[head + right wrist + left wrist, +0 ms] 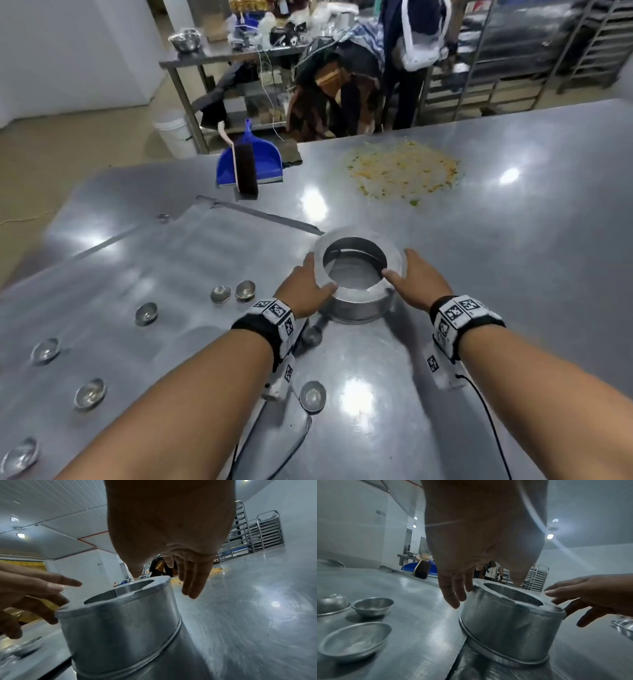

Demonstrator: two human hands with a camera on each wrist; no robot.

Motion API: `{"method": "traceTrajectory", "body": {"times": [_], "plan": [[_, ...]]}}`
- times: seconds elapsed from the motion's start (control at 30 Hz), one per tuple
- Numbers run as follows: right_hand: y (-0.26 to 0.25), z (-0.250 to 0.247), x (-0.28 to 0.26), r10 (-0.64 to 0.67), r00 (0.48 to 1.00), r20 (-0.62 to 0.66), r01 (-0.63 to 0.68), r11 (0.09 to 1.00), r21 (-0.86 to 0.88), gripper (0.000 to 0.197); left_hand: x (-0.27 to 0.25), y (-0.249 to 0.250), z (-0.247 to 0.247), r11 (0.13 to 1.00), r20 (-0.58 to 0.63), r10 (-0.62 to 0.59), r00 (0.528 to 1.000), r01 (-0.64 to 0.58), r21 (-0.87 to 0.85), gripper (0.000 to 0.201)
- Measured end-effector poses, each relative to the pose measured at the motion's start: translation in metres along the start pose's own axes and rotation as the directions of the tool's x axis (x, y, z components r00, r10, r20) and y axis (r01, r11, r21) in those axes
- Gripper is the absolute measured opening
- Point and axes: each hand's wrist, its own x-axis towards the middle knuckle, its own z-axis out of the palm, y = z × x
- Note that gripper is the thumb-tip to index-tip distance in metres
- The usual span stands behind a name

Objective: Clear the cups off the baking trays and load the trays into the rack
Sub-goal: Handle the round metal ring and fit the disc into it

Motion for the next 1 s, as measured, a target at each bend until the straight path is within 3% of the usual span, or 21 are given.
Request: {"method": "traceTrajectory", "body": {"times": [0.13, 0.23, 0.37, 0.6, 1.0], "plan": [[0.008, 0.005, 0.02, 0.007, 0.994, 0.109, -0.008, 1.0, 0.006, 0.075, 0.019, -0.003, 0.003, 0.993, 0.008, -0.115, 0.993, 0.115, -0.026, 0.1], [0.013, 0.01, 0.032, -0.008, 0.994, 0.112, 0.005, 1.0, 0.02, 0.08, 0.03, -0.006, 0.003, 0.99, 0.026, -0.128, 0.991, 0.129, -0.053, 0.107], [0.016, 0.014, 0.04, -0.007, 0.994, 0.111, 0.003, 0.999, 0.035, 0.086, 0.036, -0.008, 0.001, 0.987, 0.057, -0.1, 0.993, 0.106, -0.119, 0.095], [0.016, 0.014, 0.039, -0.017, 0.995, 0.096, 0.008, 0.996, 0.088, 0.087, 0.036, -0.02, 0.01, 0.962, 0.022, -0.087, 0.996, 0.09, -0.26, 0.093], [0.003, -0.015, 0.004, 0.007, 0.999, -0.044, 0.005, 0.961, 0.275, 0.053, 0.005, 0.006, 0.009, 0.887, -0.159, -0.136, 0.978, 0.049, -0.459, 0.058]]}}
